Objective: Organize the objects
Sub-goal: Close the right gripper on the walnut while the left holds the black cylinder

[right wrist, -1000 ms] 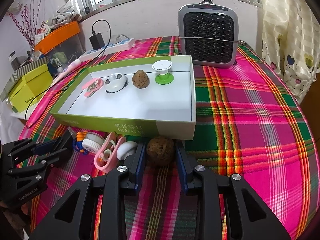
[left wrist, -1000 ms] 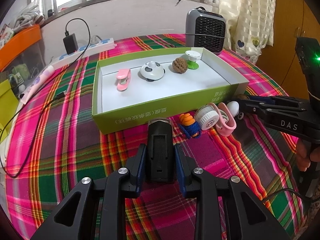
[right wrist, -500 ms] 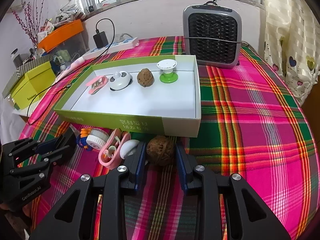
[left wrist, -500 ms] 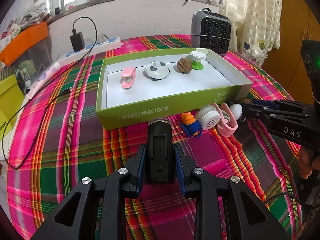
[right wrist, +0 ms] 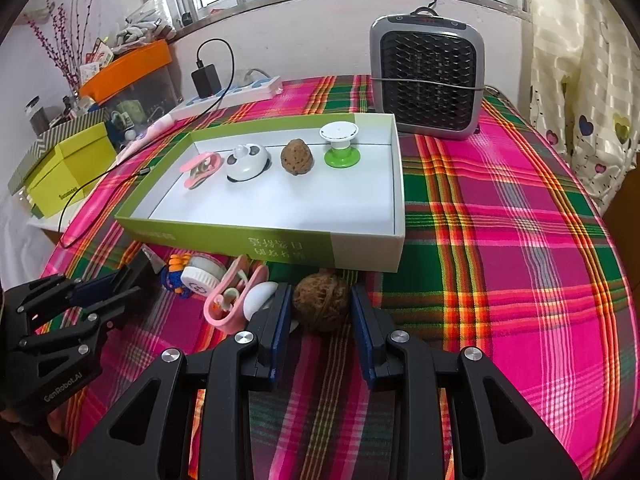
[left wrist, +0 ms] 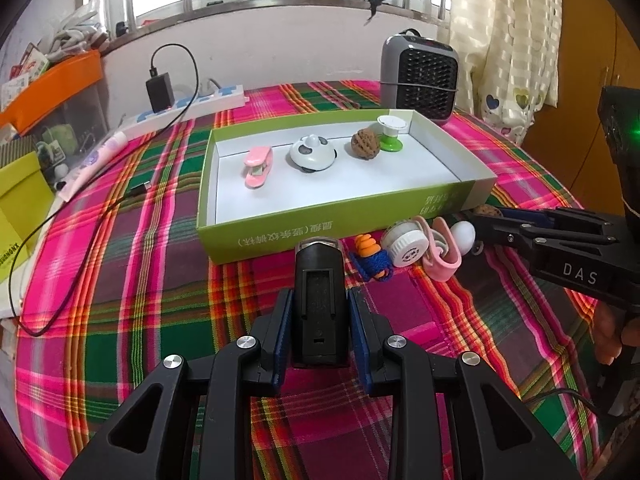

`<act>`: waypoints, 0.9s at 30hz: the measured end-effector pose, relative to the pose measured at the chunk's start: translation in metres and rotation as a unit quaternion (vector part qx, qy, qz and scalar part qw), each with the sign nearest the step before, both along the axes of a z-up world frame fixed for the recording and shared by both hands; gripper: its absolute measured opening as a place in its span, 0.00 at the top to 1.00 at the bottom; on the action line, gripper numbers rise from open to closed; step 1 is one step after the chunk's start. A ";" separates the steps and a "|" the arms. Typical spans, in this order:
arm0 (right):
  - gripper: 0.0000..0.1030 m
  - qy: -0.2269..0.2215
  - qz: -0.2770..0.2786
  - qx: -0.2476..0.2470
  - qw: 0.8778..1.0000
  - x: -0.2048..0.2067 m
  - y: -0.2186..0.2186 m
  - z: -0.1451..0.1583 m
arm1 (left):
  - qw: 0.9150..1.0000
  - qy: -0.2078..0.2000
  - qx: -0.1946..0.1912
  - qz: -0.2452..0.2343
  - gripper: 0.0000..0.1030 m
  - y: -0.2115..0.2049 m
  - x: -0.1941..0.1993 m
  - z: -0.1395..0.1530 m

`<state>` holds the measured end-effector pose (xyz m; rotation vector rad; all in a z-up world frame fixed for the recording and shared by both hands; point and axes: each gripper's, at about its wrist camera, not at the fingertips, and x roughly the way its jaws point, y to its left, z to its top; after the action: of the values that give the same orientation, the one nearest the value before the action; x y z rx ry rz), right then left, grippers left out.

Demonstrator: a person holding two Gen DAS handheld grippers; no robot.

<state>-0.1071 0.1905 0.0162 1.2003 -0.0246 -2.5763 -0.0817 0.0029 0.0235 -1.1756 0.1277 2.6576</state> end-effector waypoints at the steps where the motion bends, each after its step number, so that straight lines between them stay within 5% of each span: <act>1: 0.70 0.001 0.001 -0.001 1.000 0.000 0.000 0.001 | 1.000 0.002 0.002 0.000 0.75 0.000 0.000 0.001; 27: 0.70 0.036 0.012 -0.020 0.999 0.019 -0.004 0.029 | 1.000 0.027 0.013 -0.008 0.75 0.009 0.013 0.029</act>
<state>-0.0881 0.1864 0.0453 1.0858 -0.0453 -2.5832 -0.0689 0.0114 0.0529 -1.0895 0.1122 2.6699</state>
